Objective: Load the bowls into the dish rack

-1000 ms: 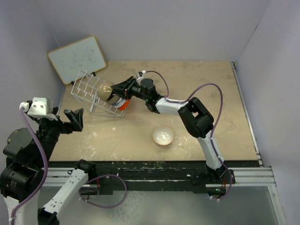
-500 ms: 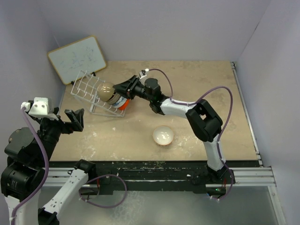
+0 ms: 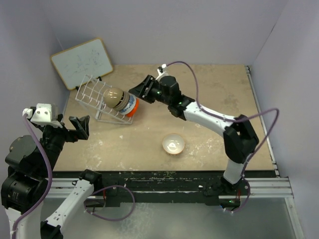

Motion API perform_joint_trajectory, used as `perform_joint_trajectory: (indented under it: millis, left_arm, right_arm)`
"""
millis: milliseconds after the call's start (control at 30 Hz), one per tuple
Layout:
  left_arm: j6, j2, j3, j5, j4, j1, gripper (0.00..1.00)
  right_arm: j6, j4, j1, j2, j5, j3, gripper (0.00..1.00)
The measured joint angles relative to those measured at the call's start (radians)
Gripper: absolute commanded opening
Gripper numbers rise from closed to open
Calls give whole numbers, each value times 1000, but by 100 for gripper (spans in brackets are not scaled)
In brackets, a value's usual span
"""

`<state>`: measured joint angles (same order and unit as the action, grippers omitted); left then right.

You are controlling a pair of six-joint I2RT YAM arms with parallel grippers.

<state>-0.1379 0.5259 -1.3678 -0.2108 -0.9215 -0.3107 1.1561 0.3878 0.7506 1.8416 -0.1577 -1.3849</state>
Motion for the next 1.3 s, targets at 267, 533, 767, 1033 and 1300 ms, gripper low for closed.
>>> perform_joint_trajectory:
  millis: [267, 533, 767, 1033, 1300]
  left_arm:
    - [0, 0, 0, 0, 0, 0, 99]
    - [-1, 0, 0, 10, 26, 0, 99]
    - [-8, 0, 0, 21, 38, 0, 99]
    - [-8, -8, 7, 20, 35, 0, 99]
    - [-8, -21, 9, 13, 21, 0, 99]
  right_arm:
    - [-327, -393, 12, -264, 171, 55, 55]
    - [-409, -831, 224, -319, 374, 196, 56]
    - [-426, -978, 305, -269, 456, 202, 55]
    - [-459, -1011, 325, -97, 492, 188, 47]
    - [-474, -1020, 341, -70, 517, 159, 19]
